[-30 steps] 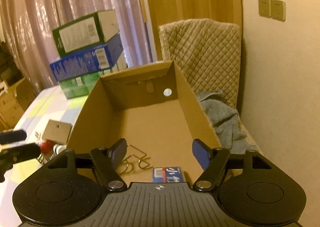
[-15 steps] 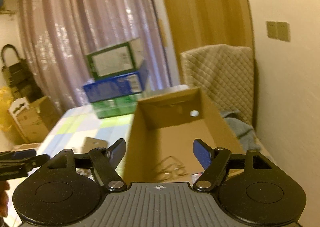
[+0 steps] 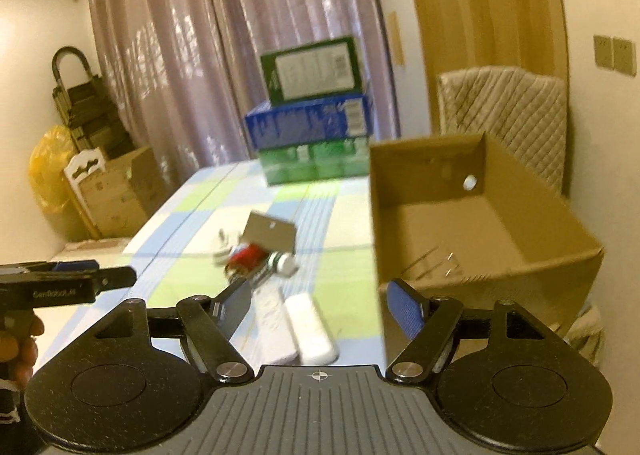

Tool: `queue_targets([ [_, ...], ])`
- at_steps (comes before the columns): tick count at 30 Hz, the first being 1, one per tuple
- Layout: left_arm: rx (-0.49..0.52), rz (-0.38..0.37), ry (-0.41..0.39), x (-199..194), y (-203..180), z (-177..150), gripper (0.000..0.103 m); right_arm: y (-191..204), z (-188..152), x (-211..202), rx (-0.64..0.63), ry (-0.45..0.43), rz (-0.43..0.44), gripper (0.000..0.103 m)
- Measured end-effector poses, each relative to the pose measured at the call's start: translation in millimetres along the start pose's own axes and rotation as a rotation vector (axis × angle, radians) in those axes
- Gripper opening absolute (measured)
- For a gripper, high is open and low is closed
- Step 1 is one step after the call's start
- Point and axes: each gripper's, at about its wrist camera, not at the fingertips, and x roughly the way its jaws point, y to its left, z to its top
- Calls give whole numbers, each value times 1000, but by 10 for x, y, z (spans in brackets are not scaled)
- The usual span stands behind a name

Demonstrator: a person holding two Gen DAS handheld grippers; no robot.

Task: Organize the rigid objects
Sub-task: 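Move both tools back toward the remotes on the table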

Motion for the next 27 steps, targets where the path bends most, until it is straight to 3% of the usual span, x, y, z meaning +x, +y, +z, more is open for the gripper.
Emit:
queue_targets([
  [11,-8,8,52,240,126,-238,75,161,-278,365,-36,35,14,72],
  [27,22,7,114,656,280,-340,75,387,-614,1264,-142,200,93,72],
])
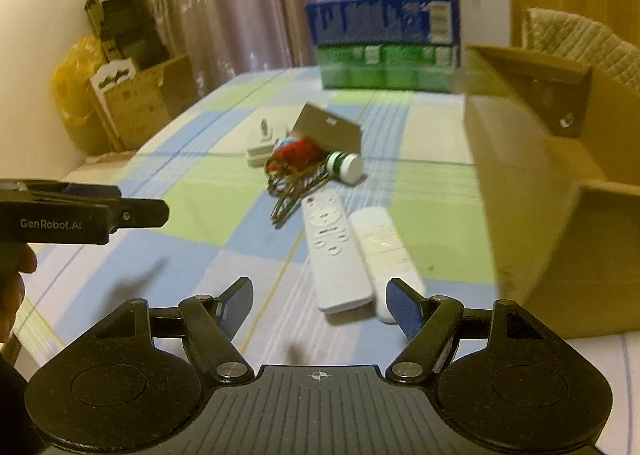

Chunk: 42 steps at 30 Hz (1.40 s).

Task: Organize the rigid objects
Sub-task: 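Move both tools back toward the remotes on the table, then grasp the white button remote with the left tool while the right tool grasps the plain white remote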

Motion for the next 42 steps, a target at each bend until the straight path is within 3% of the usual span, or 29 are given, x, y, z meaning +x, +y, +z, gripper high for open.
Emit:
queue_targets([
  [9,-62,-32,44,279,84,0,76,21,-17,298,-50,33,-38,72],
  [10,-56,-34,45,295,77,1,76,34,-12,306,-55,33,-22,72],
  [13,-56,-32,48,321,66,4,76,137,-24,297,-87,36,132,72],
  [15,-68,-34,50,335,79,8,76,222,-45,276,-139,35,153,71],
  [23,-52,-117,86,471,-121,19,75,55,-115,137,-175,40,-94,72],
  [28,-36,-195,121,674,-409,84,74,-71,-209,136,-210,68,-173,72],
  [34,39,-223,153,839,-727,68,67,-180,-202,137,-182,69,-175,72],
  [37,79,-196,166,903,-780,38,54,-176,-178,160,-187,66,-169,72],
  [39,94,-185,175,909,-754,10,38,-165,-170,188,-197,66,-165,72],
  [42,111,-162,176,838,-668,-17,33,-166,-142,242,-195,62,-159,71],
])
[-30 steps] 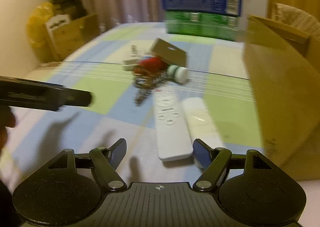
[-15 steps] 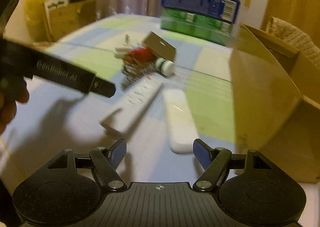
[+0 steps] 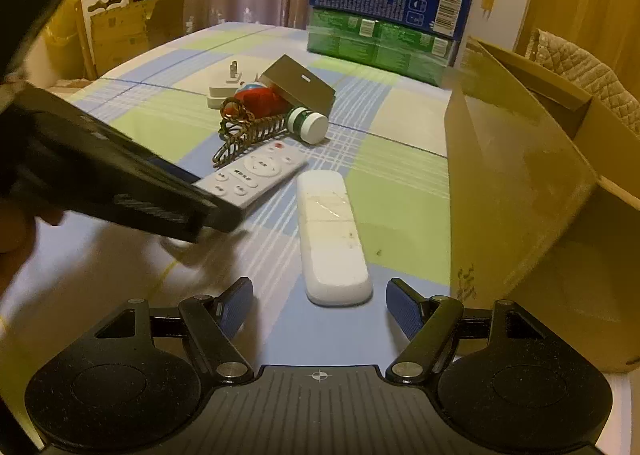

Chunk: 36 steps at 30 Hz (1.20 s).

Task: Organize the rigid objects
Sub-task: 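Grasp the white button remote with the left tool while the right tool grasps the plain white remote, then lift both remotes and carry them over the cardboard box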

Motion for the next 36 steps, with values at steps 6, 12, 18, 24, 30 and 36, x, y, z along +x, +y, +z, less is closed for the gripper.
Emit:
queue_targets([
  [6,24,12,12,-221,163,-187,33,26,83,107,12,-11,1,71],
  [12,24,1,8,-317,233,-295,33,-5,173,262,71,-17,-20,69],
  [18,15,-6,-1,-317,218,-287,35,-38,173,206,146,-5,2,38],
  [24,25,-11,-23,-340,163,-273,43,50,11,-37,169,26,27,37],
  [30,15,-8,-31,-325,172,-270,45,82,1,6,151,-8,13,39],
  [36,3,3,-31,-303,209,-265,46,102,38,108,133,-42,-5,40],
])
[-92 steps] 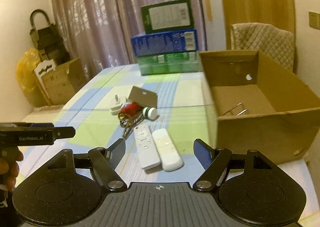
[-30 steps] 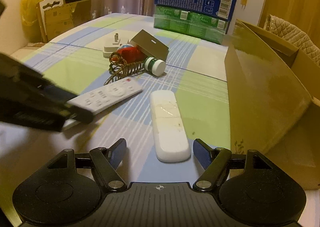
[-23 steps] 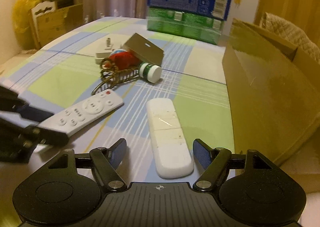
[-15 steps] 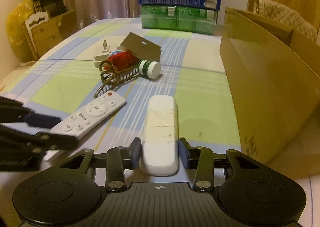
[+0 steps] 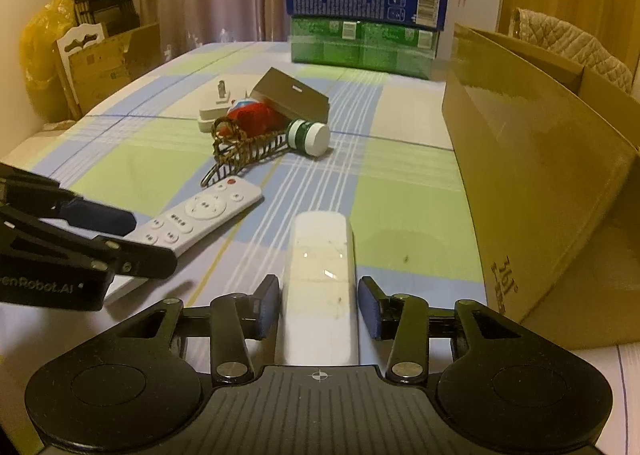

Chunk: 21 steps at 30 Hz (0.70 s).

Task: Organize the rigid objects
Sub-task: 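Lift both remotes and carry them over the cardboard box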

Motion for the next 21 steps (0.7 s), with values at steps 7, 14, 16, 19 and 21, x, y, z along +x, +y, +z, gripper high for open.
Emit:
queue_targets([
  [7,36,0,-3,19,-52,7,46,6,9,-28,11,14,-7,37],
  [14,102,33,-4,99,-123,21,45,-61,21,-67,48,10,-23,37],
  [16,100,41,0,131,-119,32,45,-67,14,-66,54,13,-19,37],
  [19,81,46,8,179,-98,45,37,-65,19,-74,60,10,-9,37],
  [21,68,47,-1,198,-85,43,34,-66,24,-81,63,7,-4,37],
])
